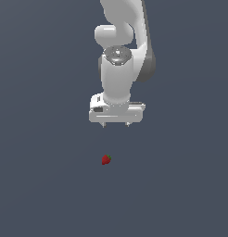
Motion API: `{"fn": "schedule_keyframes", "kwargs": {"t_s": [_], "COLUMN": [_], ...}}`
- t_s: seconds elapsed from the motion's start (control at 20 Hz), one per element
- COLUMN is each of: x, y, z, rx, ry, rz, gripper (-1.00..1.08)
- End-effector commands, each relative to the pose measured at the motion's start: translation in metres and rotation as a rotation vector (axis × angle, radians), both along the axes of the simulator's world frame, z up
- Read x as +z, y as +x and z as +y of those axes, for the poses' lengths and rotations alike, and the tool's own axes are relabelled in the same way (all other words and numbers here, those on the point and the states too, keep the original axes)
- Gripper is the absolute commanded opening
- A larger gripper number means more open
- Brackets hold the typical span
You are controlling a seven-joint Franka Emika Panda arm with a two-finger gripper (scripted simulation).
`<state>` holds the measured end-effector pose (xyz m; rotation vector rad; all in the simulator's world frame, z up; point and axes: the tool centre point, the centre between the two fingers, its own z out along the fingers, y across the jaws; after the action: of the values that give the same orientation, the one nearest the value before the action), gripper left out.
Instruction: Pick up the object and move it to a goal position.
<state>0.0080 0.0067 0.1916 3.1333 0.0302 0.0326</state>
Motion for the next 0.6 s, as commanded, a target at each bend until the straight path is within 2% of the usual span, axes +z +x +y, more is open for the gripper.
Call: {"fn": "schedule_keyframes", "kwargs": {"t_s": [0.0, 0.55], "x": [0.000, 0.008], "y": [0.000, 0.001], "z": [0.000, 0.014], "rx": [0.000, 0.026], "ry": [0.000, 0.002], "rz": [0.000, -0.020], "gripper": [1.00, 1.00]}}
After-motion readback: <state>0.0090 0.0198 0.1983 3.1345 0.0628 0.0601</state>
